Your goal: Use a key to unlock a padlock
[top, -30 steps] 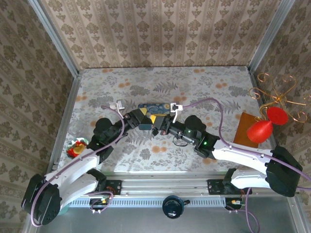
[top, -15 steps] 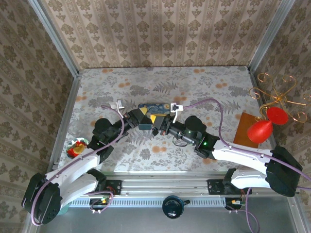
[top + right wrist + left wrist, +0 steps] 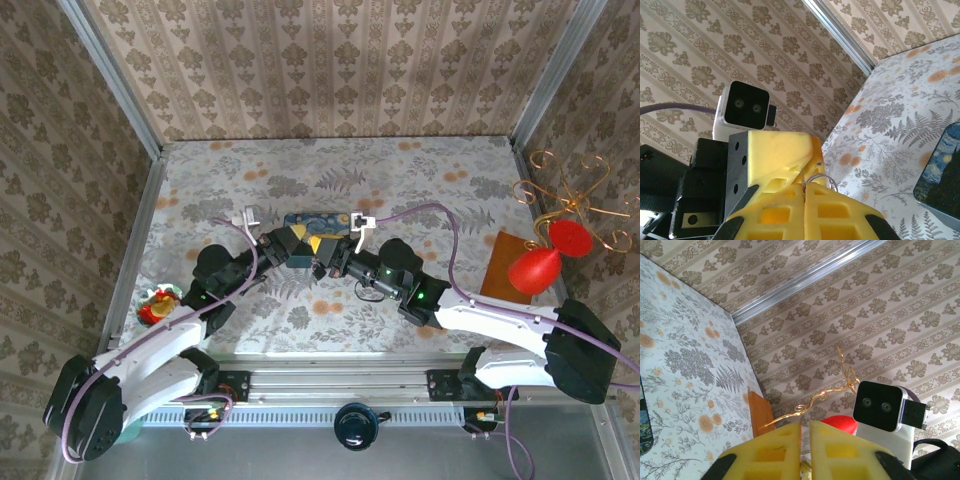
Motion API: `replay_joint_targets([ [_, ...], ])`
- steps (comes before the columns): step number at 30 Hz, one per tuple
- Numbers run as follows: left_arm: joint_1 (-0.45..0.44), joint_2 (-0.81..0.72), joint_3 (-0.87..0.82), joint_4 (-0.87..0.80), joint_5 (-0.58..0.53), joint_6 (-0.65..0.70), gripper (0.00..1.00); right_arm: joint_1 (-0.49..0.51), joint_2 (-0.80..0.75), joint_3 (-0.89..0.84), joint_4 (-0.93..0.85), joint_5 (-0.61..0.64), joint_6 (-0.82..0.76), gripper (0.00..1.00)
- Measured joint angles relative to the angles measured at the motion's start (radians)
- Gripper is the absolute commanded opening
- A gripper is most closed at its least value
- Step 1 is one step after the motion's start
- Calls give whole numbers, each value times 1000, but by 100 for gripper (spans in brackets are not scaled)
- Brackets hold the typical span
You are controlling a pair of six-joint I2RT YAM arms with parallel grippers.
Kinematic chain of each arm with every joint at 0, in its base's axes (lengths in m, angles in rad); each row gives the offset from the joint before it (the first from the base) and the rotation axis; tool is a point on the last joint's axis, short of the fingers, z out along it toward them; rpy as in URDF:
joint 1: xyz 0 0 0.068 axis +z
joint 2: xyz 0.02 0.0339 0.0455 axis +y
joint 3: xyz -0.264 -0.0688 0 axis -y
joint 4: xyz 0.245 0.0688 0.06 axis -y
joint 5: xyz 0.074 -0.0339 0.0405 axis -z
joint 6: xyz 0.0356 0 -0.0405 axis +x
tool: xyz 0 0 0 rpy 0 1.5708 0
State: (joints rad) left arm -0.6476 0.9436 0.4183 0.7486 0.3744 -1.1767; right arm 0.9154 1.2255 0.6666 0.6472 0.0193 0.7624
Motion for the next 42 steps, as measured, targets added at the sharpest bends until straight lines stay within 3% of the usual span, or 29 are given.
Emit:
replay_joint_targets([
  [5,-3,0,2,-10,-9,6,0,0,7,0,-21,11,5,1],
  [6,-6,0,4,-16,-13,9,0,0,7,0,-25,12,7,7],
  [8,-8,-1,13,-45,-18,27,0,0,7,0,-38,20,20,33],
  [10,-13,-8,28,-100,-24,62,0,0,6,0,-62,33,27,53],
  [12,-14,-23,55,-193,-40,117,0,-4,-1,0,-100,48,40,59],
  [16,-14,-45,113,-315,-61,210,0,-47,-19,-13,-112,29,84,59],
  [22,-20,-19,158,-361,-38,266,0,-80,-15,-35,-56,-61,109,57],
  [33,-33,-1,159,-346,-10,269,0,-80,26,-35,62,-189,134,41],
  [38,-33,31,159,-280,13,229,0,-80,29,-40,71,-204,145,27],
  [42,-33,32,159,-255,16,216,0,-80,29,-42,78,-211,151,25],
])
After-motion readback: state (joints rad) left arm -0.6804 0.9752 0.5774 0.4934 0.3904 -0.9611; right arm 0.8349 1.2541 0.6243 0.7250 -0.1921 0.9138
